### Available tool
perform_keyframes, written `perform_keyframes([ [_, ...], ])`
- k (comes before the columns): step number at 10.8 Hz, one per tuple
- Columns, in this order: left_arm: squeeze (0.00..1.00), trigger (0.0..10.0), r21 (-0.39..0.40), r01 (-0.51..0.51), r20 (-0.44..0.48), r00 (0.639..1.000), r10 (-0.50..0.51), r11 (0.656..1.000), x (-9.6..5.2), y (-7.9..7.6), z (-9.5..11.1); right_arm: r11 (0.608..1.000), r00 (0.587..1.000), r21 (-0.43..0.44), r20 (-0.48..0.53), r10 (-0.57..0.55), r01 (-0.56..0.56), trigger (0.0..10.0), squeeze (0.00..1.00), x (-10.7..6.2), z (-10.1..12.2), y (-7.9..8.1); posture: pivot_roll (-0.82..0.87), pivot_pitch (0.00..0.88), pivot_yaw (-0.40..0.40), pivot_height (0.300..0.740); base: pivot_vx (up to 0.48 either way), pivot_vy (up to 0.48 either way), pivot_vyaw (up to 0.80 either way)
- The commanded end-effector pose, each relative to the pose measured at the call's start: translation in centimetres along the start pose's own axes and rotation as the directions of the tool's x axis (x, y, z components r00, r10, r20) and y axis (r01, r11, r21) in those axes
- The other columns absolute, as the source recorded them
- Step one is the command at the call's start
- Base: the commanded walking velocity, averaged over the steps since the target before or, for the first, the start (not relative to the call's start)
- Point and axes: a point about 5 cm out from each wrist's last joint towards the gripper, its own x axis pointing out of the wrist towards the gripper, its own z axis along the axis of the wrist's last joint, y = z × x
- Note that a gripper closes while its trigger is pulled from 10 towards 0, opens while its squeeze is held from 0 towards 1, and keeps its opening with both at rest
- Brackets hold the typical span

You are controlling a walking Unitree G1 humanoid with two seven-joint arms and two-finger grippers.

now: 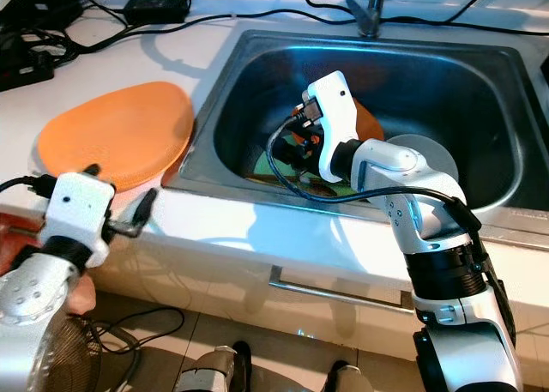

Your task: Kitchen organization

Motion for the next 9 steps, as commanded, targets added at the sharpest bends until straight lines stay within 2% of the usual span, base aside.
perform_keyframes([
  [1, 0.0, 10.0, 0.057, 0.029, -0.077, 0.997, -0.025, 0.998, 0.0, -0.1, -1.5, 0.999, 1.0, -0.029, 0.01, 0.015, -0.015, 10.0, 0.0, 0.0, 0.0, 0.5, 0.18, 0.162, 0.081, 0.74, 0.0, 0.0, 0.0],
  [2, 0.0, 10.0, 0.122, 0.048, -0.085, 0.996, -0.038, 0.991, 0.2, 0.1, -1.8, 0.999, 1.0, -0.031, 0.012, 0.013, -0.013, 10.0, 0.0, 0.0, 0.1, 0.5, 0.18, 0.161, 0.084, 0.74, 0.0, 0.0, 0.0],
  [4, 0.0, 10.0, 0.263, 0.12, -0.128, 0.988, -0.089, 0.957, 1.0, 0.8, -2.8, 0.999, 1.0, -0.032, 0.018, 0.009, -0.008, 10.0, 0.0, 0.0, 0.1, 0.5, 0.17, 0.161, 0.087, 0.74, 0.0, 0.0, 0.0],
  [5, 0.0, 10.0, 0.349, 0.187, -0.151, 0.978, -0.142, 0.918, 1.3, 1.0, -3.2, 0.999, 1.0, -0.032, 0.023, 0.005, -0.004, 10.0, 0.0, -0.1, 0.2, 0.4, 0.17, 0.162, 0.087, 0.74, 0.0, 0.0, 0.0],
  [6, 0.0, 10.0, 0.402, 0.227, -0.184, 0.969, -0.164, 0.887, 1.8, 1.4, -3.7, 1.0, 1.0, -0.031, 0.025, 0.003, -0.002, 10.0, 0.0, -0.1, 0.3, 0.4, 0.17, 0.162, 0.086, 0.74, 0.0, 0.0, 0.0],
  [7, 0.0, 10.0, 0.471, 0.232, -0.213, 0.966, -0.145, 0.851, 2.7, 2.8, -4.2, 1.0, 1.0, -0.031, 0.03, 0.002, -0.002, 10.0, 0.0, 0.0, 0.3, 0.4, 0.17, 0.162, 0.086, 0.74, 0.0, 0.0, 0.0],
  [8, 0.0, 10.0, 0.523, 0.209, -0.2, 0.973, -0.119, 0.827, 3.6, 4.2, -4.3, 1.0, 0.999, -0.03, 0.038, 0.003, -0.001, 10.0, 0.0, 0.1, 0.5, 0.5, 0.17, 0.16, 0.084, 0.74, 0.0, 0.0, 0.0],
  [9, 0.0, 0.3, 0.555, 0.196, -0.189, 0.976, -0.107, 0.809, 4.2, 5.1, -4.3, 1.0, 0.999, -0.029, 0.042, 0.003, -0.001, 10.0, 0.0, 0.1, 0.5, 0.5, 0.17, 0.159, 0.084, 0.74, 0.0, 0.0, 0.0],
])
